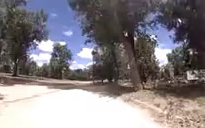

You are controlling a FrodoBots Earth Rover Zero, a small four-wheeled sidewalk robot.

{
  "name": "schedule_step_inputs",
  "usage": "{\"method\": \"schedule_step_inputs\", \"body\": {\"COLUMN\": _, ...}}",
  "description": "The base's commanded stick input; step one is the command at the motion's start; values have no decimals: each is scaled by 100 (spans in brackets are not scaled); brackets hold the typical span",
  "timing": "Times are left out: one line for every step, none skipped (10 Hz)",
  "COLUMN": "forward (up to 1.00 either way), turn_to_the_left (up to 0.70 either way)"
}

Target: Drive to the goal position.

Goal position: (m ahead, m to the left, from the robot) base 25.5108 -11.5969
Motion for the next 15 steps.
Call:
{"method": "schedule_step_inputs", "body": {"forward": 50, "turn_to_the_left": 0}}
{"method": "schedule_step_inputs", "body": {"forward": 50, "turn_to_the_left": 0}}
{"method": "schedule_step_inputs", "body": {"forward": 50, "turn_to_the_left": 0}}
{"method": "schedule_step_inputs", "body": {"forward": 50, "turn_to_the_left": 0}}
{"method": "schedule_step_inputs", "body": {"forward": 50, "turn_to_the_left": 0}}
{"method": "schedule_step_inputs", "body": {"forward": 50, "turn_to_the_left": -30}}
{"method": "schedule_step_inputs", "body": {"forward": 50, "turn_to_the_left": -50}}
{"method": "schedule_step_inputs", "body": {"forward": 50, "turn_to_the_left": -16}}
{"method": "schedule_step_inputs", "body": {"forward": 50, "turn_to_the_left": 0}}
{"method": "schedule_step_inputs", "body": {"forward": 50, "turn_to_the_left": 0}}
{"method": "schedule_step_inputs", "body": {"forward": 50, "turn_to_the_left": 0}}
{"method": "schedule_step_inputs", "body": {"forward": 50, "turn_to_the_left": 0}}
{"method": "schedule_step_inputs", "body": {"forward": 50, "turn_to_the_left": 0}}
{"method": "schedule_step_inputs", "body": {"forward": 21, "turn_to_the_left": 0}}
{"method": "schedule_step_inputs", "body": {"forward": 0, "turn_to_the_left": 0}}
